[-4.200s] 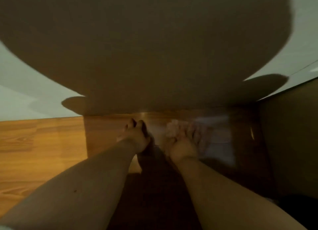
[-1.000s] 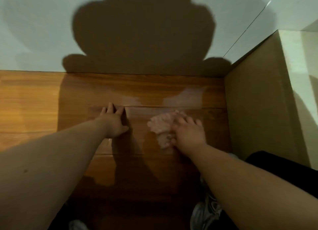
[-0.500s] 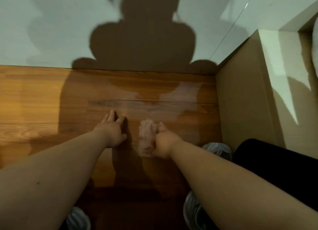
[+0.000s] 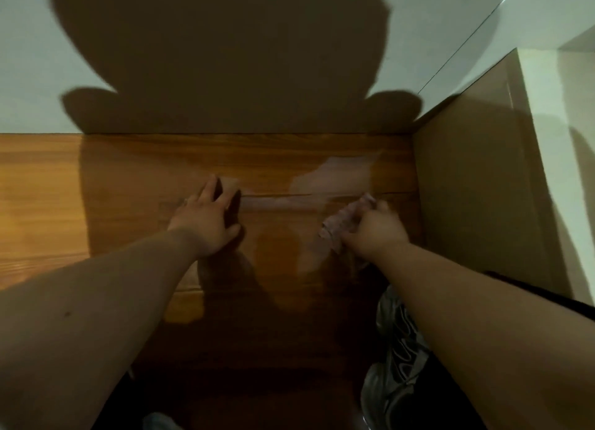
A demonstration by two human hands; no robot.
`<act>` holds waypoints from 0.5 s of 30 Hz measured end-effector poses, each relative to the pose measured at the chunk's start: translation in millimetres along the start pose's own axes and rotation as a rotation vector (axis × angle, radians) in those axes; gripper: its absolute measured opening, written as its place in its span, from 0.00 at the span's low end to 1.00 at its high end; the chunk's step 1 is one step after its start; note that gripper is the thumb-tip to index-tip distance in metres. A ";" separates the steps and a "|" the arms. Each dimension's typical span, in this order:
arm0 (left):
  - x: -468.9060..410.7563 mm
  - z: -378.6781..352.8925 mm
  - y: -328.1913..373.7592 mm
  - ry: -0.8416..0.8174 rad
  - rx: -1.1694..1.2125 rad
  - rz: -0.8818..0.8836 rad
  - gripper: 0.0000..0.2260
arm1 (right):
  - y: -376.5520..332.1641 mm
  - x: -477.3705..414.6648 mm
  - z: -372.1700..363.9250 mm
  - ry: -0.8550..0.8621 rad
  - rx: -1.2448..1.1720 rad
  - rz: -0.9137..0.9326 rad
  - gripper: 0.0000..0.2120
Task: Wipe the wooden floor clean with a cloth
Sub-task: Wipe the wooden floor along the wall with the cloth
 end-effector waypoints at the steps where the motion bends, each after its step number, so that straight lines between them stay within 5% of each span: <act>1: -1.1 -1.2 -2.2 0.000 0.011 0.006 0.36 | -13.3 6.6 -0.7 0.057 -0.023 0.022 0.28; 6: 17.0 -24.3 -17.1 0.082 0.041 -0.003 0.34 | -42.4 17.0 -4.2 0.212 0.094 0.418 0.21; 12: 42.3 -44.2 -28.4 0.103 0.018 0.014 0.33 | 33.8 -31.8 8.8 0.191 0.072 -0.050 0.31; 15: 59.8 -47.6 -24.9 -0.020 0.059 0.121 0.34 | 33.7 -16.3 7.3 0.164 -0.074 -0.054 0.22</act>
Point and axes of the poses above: each hand's wrist, its own x-axis away from the middle knuckle, its own z-axis out of the back of the hand, y = z × x, the point moved 7 cm from there along -x, towards the middle knuckle, and after that the axes turned 12 degrees about x, right-handed, at the moved point
